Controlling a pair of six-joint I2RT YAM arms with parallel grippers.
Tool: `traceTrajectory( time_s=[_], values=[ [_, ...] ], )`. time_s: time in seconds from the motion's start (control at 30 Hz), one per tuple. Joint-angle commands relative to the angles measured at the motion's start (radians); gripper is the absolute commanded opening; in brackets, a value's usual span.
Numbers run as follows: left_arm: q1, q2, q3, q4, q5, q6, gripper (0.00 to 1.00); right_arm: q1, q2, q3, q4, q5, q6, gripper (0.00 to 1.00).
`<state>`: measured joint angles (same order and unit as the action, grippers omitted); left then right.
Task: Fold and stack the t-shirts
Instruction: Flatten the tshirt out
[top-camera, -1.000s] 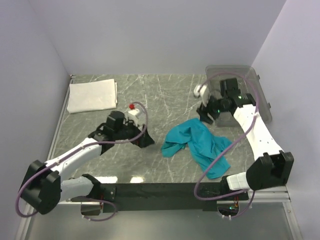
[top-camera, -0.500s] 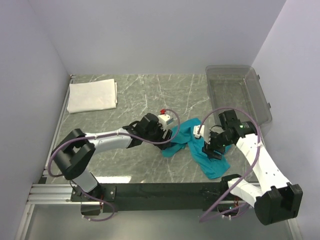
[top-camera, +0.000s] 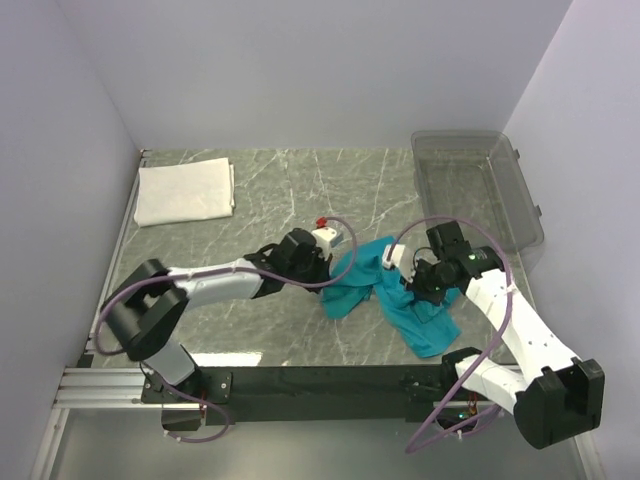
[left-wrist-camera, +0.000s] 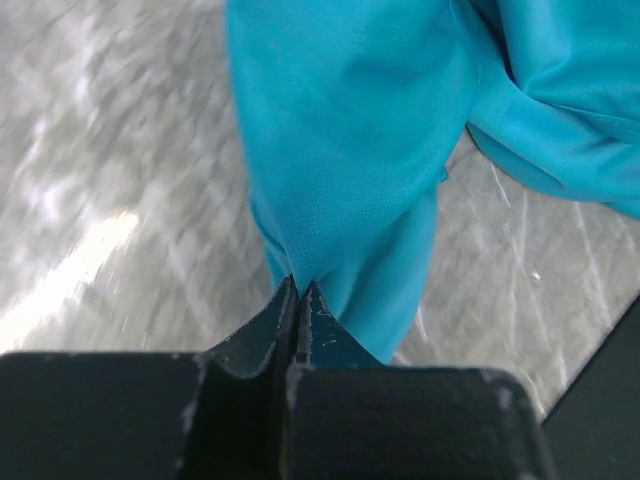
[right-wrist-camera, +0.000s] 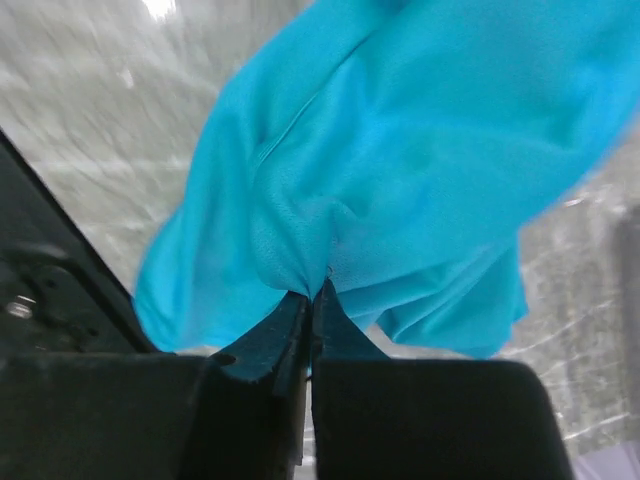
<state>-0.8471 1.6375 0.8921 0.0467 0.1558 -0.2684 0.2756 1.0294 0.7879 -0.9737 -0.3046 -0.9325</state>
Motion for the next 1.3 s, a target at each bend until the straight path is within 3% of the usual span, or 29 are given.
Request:
traceTrajectory(
  time_s=[0.0, 0.03, 0.1, 0.2, 0.3, 0.47, 0.53, 0.7, 0.83, 1.03, 1.27],
  values=[
    [0.025, -0.155, -0.056, -0.006, -0.068, -0.08, 0.01, 0.007, -0.002, 0.163, 0.014, -0.095, 0.118, 0.0],
    [0.055, -0.241, -0.071, -0.025, -0.085, -0.094, 0.01, 0.007, 0.004, 0.212, -0.023, -0.191, 0.13, 0.0],
    [0.088, -0.341, -0.12, -0.053, -0.111, -0.129, 0.01, 0.008, 0.024, 0.364, -0.023, -0.244, 0.197, 0.0],
    [0.141, -0.557, -0.16, -0.132, -0.133, -0.144, 0.01, 0.004, 0.072, 0.54, 0.096, -0.258, 0.334, 0.0],
    [0.203, -0.661, -0.166, -0.2, -0.128, -0.153, 0.01, -0.001, 0.135, 0.649, 0.211, -0.254, 0.481, 0.0],
    [0.253, -0.766, -0.162, -0.267, -0.153, -0.189, 0.01, -0.009, 0.228, 0.744, 0.343, -0.164, 0.707, 0.0],
    [0.264, -0.807, -0.15, -0.318, -0.261, -0.216, 0.01, -0.038, 0.262, 0.8, 0.388, -0.119, 0.774, 0.0],
    [0.301, -0.926, -0.134, -0.396, -0.445, -0.305, 0.01, -0.144, 0.333, 0.928, 0.428, -0.077, 0.836, 0.0],
    [0.327, -0.975, -0.11, -0.415, -0.483, -0.338, 0.01, -0.179, 0.374, 0.974, 0.414, -0.111, 0.836, 0.0],
    [0.336, -0.937, -0.026, -0.363, -0.382, -0.267, 0.01, -0.181, 0.368, 0.999, 0.365, -0.29, 0.752, 0.0],
    [0.336, -0.851, 0.106, -0.223, 0.04, -0.149, 0.01, -0.211, 0.35, 1.157, 0.317, -0.415, 0.664, 0.0]
  ],
)
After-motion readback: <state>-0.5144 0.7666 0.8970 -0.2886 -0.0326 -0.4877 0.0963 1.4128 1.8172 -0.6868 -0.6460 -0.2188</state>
